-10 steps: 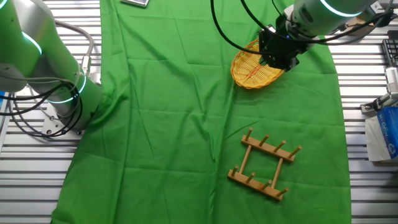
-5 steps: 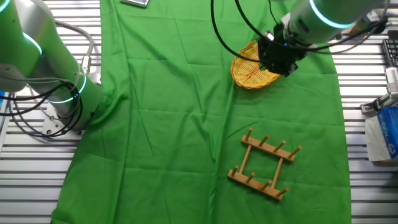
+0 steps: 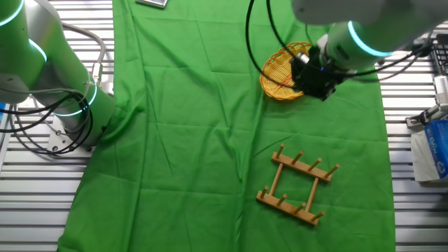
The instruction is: Take the dish off the dish rack
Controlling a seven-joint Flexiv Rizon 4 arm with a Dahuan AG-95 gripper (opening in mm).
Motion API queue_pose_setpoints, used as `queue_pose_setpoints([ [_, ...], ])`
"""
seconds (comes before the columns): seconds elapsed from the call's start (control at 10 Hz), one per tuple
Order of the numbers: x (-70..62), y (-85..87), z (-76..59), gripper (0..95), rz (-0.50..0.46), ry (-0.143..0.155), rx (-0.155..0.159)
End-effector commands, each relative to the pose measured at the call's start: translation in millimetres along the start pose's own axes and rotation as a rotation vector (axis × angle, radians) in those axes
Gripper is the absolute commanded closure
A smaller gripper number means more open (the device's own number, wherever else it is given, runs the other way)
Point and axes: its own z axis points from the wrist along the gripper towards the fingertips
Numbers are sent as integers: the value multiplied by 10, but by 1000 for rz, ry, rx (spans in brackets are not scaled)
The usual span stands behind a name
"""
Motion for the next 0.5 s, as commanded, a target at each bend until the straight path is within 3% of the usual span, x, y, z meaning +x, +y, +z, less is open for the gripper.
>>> queue_pose_setpoints([
  [0.1, 41, -34, 49, 950, -7, -1, 1],
  [0.5, 47, -38, 68, 950, -6, 23, 18],
])
